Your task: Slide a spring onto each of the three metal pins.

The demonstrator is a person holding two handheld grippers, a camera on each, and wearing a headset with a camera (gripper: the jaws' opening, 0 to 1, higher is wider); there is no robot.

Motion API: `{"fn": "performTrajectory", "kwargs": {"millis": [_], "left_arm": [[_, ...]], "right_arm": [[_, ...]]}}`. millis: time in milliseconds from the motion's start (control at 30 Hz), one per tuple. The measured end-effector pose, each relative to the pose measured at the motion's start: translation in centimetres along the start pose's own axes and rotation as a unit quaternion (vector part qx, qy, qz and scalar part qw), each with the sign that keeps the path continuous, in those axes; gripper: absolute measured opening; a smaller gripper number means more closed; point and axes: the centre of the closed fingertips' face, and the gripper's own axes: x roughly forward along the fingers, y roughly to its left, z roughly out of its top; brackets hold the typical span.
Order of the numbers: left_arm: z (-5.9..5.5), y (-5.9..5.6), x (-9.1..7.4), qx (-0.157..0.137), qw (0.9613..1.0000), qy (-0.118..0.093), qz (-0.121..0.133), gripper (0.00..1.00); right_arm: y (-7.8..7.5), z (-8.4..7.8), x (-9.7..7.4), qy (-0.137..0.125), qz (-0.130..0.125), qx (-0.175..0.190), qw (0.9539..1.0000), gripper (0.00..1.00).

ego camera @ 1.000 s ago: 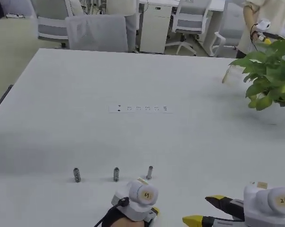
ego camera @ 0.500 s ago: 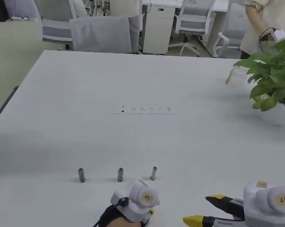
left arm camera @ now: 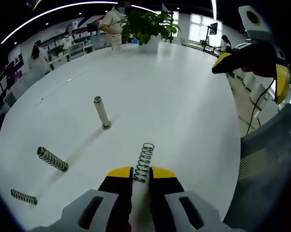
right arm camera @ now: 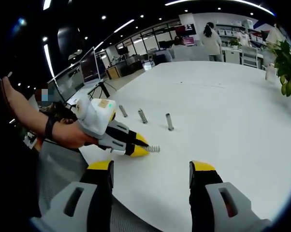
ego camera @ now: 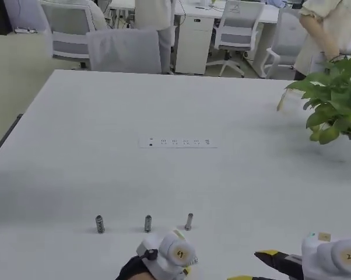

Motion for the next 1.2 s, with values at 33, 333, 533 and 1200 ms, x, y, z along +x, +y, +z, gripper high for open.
{"fn": "performTrajectory", "kwargs": {"millis": [33, 333, 533, 1200], "left_arm": [[0.0, 0.1, 0.0, 0.004, 1.0, 0.001, 0.0, 0.03], [-0.9, 0.4, -0.8, 0.003, 0.9999, 0.009, -0.009, 0.02], [-1.6, 0.8, -1.9, -0.007, 0.9999, 0.003, -0.009, 0.02], [-3.9, 2.9, -5.5, -0.027, 0.9994, -0.017, -0.009, 0.02]], "right_arm": [[0.0, 0.0, 0.0, 0.0, 0.0, 0.0, 1.0, 0.62], [0.6, -0.4, 0.6, 0.005, 0.007, -0.002, 1.0, 0.61], [1.2, -0.7, 1.1, 0.009, 0.017, -0.003, 0.9998, 0.61], [2.5, -0.8, 2.3, 0.019, 0.04, -0.011, 0.9989, 0.6]]}}
